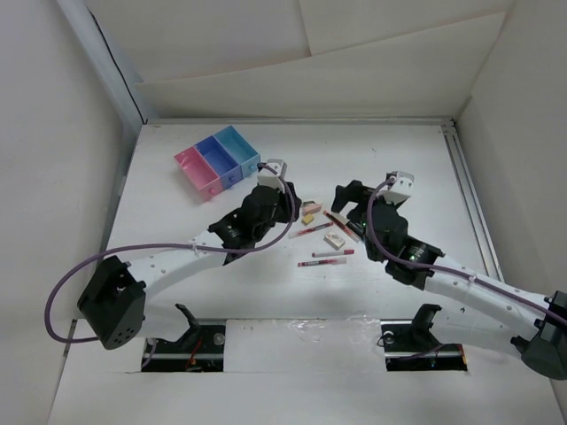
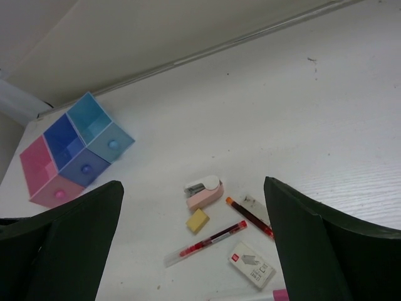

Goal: Sort the stationery into containers
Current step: Pick up the stationery from the center of the board, then place the stationery in the storage box.

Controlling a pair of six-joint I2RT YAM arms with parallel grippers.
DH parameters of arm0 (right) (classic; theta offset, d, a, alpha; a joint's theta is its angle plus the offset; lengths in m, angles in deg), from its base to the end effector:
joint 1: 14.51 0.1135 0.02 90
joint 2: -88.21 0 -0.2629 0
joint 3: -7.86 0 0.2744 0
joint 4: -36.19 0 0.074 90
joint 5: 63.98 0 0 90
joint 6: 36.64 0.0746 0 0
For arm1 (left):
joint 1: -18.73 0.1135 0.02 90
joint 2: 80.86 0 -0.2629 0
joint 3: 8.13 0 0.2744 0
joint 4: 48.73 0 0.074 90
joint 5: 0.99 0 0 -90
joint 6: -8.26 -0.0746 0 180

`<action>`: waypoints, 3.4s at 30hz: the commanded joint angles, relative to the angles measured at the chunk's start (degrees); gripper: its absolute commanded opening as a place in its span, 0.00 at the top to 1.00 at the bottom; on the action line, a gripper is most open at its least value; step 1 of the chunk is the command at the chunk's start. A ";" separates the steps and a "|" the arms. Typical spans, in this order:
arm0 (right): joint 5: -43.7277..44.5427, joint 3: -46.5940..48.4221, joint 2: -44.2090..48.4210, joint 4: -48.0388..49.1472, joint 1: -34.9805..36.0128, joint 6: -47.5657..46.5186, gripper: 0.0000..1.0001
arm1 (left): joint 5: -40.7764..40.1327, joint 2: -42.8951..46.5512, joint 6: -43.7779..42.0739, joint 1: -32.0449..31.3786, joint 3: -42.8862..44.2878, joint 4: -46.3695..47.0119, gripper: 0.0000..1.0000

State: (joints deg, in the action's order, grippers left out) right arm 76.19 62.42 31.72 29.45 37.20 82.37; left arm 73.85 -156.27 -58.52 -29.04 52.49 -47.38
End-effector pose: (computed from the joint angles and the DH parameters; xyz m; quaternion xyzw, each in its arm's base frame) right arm 0.2120 0.1760 0.3051 0.1357 0.7279 0.1371 0.6580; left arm 0.2571 -0.2543 0.2639 0.0856 0.7777 -0.2723 0.5601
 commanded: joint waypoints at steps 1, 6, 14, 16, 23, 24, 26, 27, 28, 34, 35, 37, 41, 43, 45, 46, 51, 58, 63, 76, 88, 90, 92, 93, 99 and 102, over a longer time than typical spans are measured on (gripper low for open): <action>-0.43 2.36 -0.20 0.00 -0.46 1.04 0.00 | -1.37 4.30 0.77 0.22 -0.61 4.22 0.62; -5.32 1.75 0.41 0.00 -2.48 2.10 0.41 | -0.84 1.95 0.16 0.22 1.93 0.18 0.41; -9.12 2.36 -0.64 -1.41 -5.91 3.85 0.73 | -0.31 -5.78 0.86 0.22 1.23 -1.76 0.44; -9.65 2.36 -1.25 -1.41 -5.91 3.86 0.60 | 0.21 -9.38 0.24 0.22 2.98 -2.54 0.42; -12.46 2.36 -1.25 -1.41 -6.53 3.33 0.55 | 1.27 -19.23 -0.99 0.22 7.99 -1.42 0.46; -12.47 2.36 -1.25 -1.41 -7.05 3.33 0.55 | 1.27 -20.11 -1.68 0.22 9.04 -1.41 0.48; -13.17 2.89 -1.78 -1.41 -7.05 3.33 0.56 | 0.75 -22.84 -2.39 0.22 10.37 -1.41 0.50; -13.87 2.89 -2.30 -1.41 -7.58 3.33 0.57 | 0.74 -23.71 -3.18 0.22 11.59 -1.93 0.51; -13.87 2.89 -2.31 -1.41 -7.58 3.33 0.59 | 0.22 -25.46 -3.97 0.22 12.30 -1.94 0.52; -14.49 2.89 -2.84 -1.41 -7.58 3.33 0.60 | 1.27 -28.82 -6.17 0.22 14.77 -2.46 0.56; -14.49 2.89 -2.84 -1.41 -7.58 3.33 0.60 | 1.27 -29.34 -6.17 0.22 14.77 -2.46 0.56; -14.49 2.89 -2.84 -1.41 -7.58 3.33 0.59 | 0.75 -30.66 -6.70 0.22 15.38 -3.16 0.55; -15.02 2.89 -2.23 -1.41 -7.58 2.80 0.59 | 1.27 -32.34 -8.19 0.22 16.61 -3.17 0.55; -15.02 2.89 -2.22 -1.41 -8.10 2.80 0.59 | 2.41 -32.95 -8.72 0.22 17.14 -3.17 0.55; -15.02 2.89 -1.70 -1.41 -8.11 2.80 0.59 | 3.11 -33.57 -8.72 0.22 17.14 -3.17 0.56; -15.02 2.89 -1.69 -1.41 -8.11 2.80 0.59 | 3.12 -34.09 -8.72 0.22 17.14 -3.17 0.58; -15.54 2.89 -1.69 -1.41 -8.11 2.80 0.59 | 3.12 -34.71 -9.25 0.22 17.66 -3.69 0.70; -15.54 2.89 -2.22 -1.41 -8.11 2.80 0.59 | 1.36 -32.87 -7.50 0.22 16.35 -3.70 1.00; -16.07 2.89 -2.22 -1.41 -8.64 2.80 0.59 | -2.41 -21.92 -3.63 0.22 10.13 -3.08 1.00; -19.23 3.42 -3.28 -1.41 -8.64 2.80 0.59 | -7.96 -0.09 14.91 22.08 3.08 -2.64 0.97; -21.61 3.95 -3.80 -1.41 -7.58 2.28 0.59 | -14.28 -13.41 19.49 36.87 12.82 -5.01 0.92; -21.61 3.95 -3.80 -1.41 -7.58 2.27 0.59 | -14.89 -15.54 19.49 36.87 14.41 -6.67 0.92; -21.61 3.95 -3.19 -1.41 -7.58 2.27 0.59 | -15.52 -18.18 19.49 37.48 16.52 -7.55 0.92; -21.61 3.95 -3.19 -1.41 -7.58 2.27 0.59 | -15.52 -18.80 19.49 37.49 16.52 -7.56 0.92; -21.61 3.95 -3.19 -1.41 -7.58 2.27 0.59 | -15.87 -22.57 20.72 39.24 19.51 -10.54 0.92; -21.61 3.95 -3.19 -1.41 -7.58 2.27 0.59 | -15.87 -22.58 20.72 39.24 19.51 -10.55 0.86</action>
State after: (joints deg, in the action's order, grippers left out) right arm 54.92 63.84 27.83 26.93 29.09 85.11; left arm 59.68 -179.33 -38.59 10.07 69.77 -56.89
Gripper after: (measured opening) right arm 0.409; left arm 0.186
